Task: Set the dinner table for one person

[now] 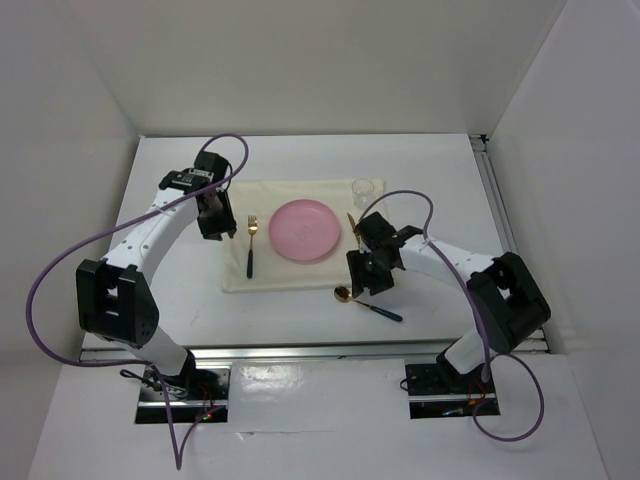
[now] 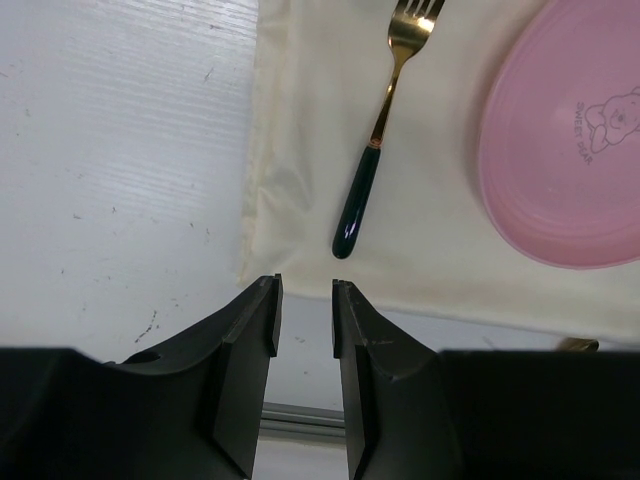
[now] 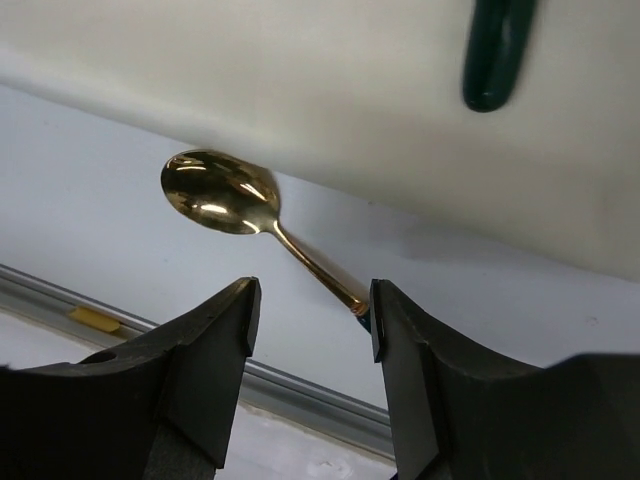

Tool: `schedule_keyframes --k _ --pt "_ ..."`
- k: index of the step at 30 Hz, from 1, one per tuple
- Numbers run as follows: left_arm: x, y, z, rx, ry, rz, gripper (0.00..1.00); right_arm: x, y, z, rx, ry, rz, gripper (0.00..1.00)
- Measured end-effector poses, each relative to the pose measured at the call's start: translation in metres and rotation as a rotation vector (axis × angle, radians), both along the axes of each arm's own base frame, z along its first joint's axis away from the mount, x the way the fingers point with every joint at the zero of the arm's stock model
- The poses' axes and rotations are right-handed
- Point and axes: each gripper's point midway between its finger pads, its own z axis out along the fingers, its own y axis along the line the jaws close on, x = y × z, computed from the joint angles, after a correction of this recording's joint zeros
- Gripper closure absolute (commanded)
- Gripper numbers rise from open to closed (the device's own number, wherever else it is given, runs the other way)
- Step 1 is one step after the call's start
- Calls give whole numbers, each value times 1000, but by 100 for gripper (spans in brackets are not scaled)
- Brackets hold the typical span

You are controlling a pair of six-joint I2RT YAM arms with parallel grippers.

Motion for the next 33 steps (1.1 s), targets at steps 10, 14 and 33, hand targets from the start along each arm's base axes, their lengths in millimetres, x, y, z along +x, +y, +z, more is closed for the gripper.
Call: schedule_keyframes --k 10,14,33 --pt "1 -3 0 -1 -4 -8 56 -22 33 -24 -141 58 198 61" --pt "0 -3 0 -1 -4 -8 56 -27 38 -26 -208 38 254 74" --pt "0 -3 0 -1 -3 -8 56 -30 60 -21 -294 -111 459 100"
